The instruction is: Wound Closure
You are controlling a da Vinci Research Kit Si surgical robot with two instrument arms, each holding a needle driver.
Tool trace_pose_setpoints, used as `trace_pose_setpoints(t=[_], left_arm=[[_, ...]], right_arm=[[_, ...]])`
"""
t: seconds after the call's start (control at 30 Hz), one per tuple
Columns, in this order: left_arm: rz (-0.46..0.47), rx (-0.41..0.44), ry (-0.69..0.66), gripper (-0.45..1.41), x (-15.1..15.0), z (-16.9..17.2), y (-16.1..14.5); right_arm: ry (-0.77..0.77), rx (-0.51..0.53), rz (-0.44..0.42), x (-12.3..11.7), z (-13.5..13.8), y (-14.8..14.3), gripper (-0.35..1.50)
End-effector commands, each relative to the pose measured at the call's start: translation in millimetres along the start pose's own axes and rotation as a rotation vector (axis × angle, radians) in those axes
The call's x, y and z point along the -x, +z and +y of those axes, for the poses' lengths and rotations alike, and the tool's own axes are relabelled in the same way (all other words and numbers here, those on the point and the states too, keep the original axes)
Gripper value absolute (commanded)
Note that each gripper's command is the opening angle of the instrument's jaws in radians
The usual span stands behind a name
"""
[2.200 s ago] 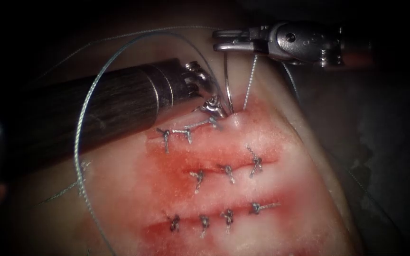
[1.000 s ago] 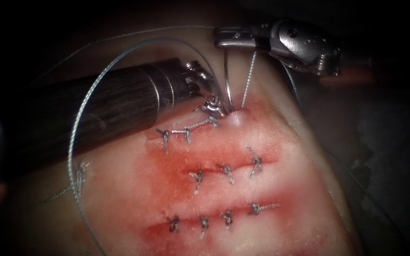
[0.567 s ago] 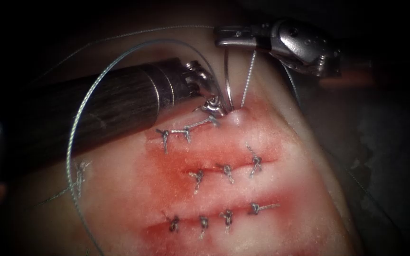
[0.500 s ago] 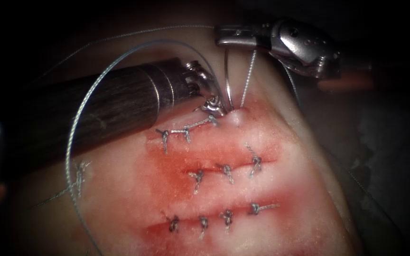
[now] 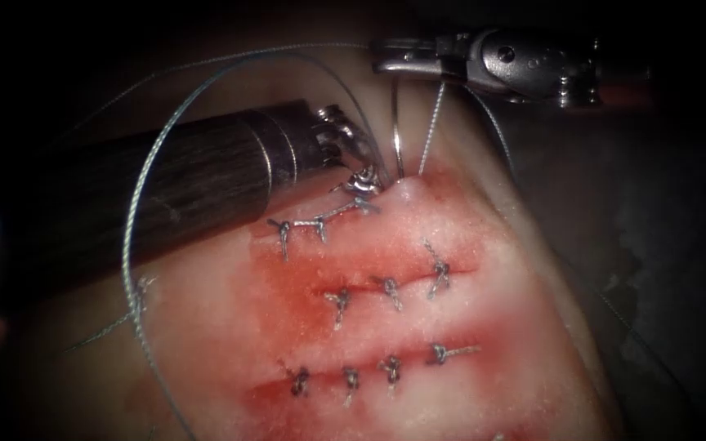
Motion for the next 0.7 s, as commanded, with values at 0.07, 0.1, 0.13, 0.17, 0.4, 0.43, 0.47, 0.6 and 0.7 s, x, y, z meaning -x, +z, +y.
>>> trace_pose_setpoints(t=[0.07, 0.1, 0.13, 0.17, 0.4, 0.43, 0.47, 0.6, 0.7], left_arm=[[-0.004, 0.003, 0.005, -0.45, 1.2, 0.5, -0.6], [-0.003, 0.003, 0.005, -0.45, 1.2, 0.5, -0.6], [-0.003, 0.003, 0.005, -0.45, 1.2, 0.5, -0.6], [-0.003, 0.003, 0.005, -0.45, 1.2, 0.5, -0.6], [-0.002, 0.005, 0.005, -0.45, 1.2, 0.5, -0.6], [-0.002, 0.005, 0.005, -0.45, 1.2, 0.5, -0.6], [-0.002, 0.005, 0.005, -0.45, 1.2, 0.5, -0.6], [-0.002, 0.005, 0.005, -0.45, 1.2, 0.4, -0.6], [-0.002, 0.004, 0.005, -0.45, 1.2, 0.4, -0.7]], right_arm=[[-0.004, 0.0, -0.005, -0.3, -0.7, 0.8, -0.35], [-0.004, 0.0, -0.005, -0.3, -0.7, 0.8, -0.35], [-0.004, 0.0, -0.005, -0.3, -0.7, 0.8, -0.35], [-0.003, 0.0, -0.005, -0.3, -0.7, 0.8, -0.35], [-0.003, 0.0, -0.005, -0.2, -0.8, 0.8, -0.35], [-0.003, 0.0, -0.005, -0.2, -0.8, 0.8, -0.35], [-0.003, 0.0, -0.005, -0.2, -0.8, 0.8, -0.35], [-0.002, 0.0, -0.006, -0.2, -0.8, 0.8, -0.35], [-0.002, -0.001, -0.006, -0.1, -0.8, 0.8, -0.35]])
